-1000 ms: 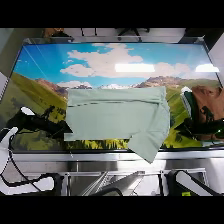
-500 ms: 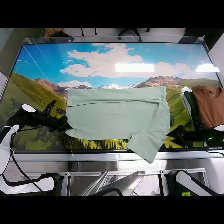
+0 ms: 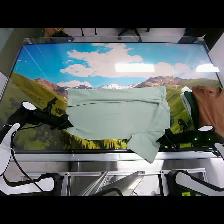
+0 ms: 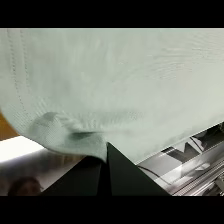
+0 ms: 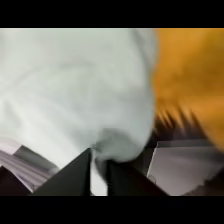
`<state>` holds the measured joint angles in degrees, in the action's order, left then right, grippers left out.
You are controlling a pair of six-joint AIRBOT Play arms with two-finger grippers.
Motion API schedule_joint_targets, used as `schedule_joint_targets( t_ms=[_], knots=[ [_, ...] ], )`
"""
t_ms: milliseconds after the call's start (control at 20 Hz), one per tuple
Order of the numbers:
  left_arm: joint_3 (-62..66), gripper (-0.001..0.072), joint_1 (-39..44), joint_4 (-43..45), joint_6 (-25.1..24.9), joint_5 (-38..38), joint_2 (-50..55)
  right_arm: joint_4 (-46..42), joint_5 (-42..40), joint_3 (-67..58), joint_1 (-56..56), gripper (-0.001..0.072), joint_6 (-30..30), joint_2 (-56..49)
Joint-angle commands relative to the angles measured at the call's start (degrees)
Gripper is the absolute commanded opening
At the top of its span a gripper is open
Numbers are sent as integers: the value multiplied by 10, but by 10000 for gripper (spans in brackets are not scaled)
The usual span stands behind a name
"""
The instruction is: Fold the shirts.
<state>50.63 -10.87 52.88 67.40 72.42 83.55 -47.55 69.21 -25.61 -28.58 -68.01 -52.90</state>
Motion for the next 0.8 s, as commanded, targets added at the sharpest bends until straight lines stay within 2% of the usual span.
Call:
schedule_joint_targets(
  t_ms=[0, 200, 300, 450, 550, 750],
  knots=[
    [1, 15, -1, 40, 12, 17, 0, 34, 12, -31, 16, 19, 26, -9],
    [1, 14, -1, 183, 94, 60, 0, -164, 57, -66, 16, 18, -119, 39],
    [0, 14, -1, 220, 129, 82, 0, -198, 83, -63, 16, 17, -151, 73],
    [0, 14, 6, 222, 139, 129, -5, -202, 127, -62, 16, 18, -161, 114],
    [1, 14, 19, 221, 136, 127, -34, -196, 122, -64, 16, 17, -160, 147],
    [72, 14, 46, 219, 130, 86, -112, -58, 53, -123, 16, 17, -71, 162]
  ],
)
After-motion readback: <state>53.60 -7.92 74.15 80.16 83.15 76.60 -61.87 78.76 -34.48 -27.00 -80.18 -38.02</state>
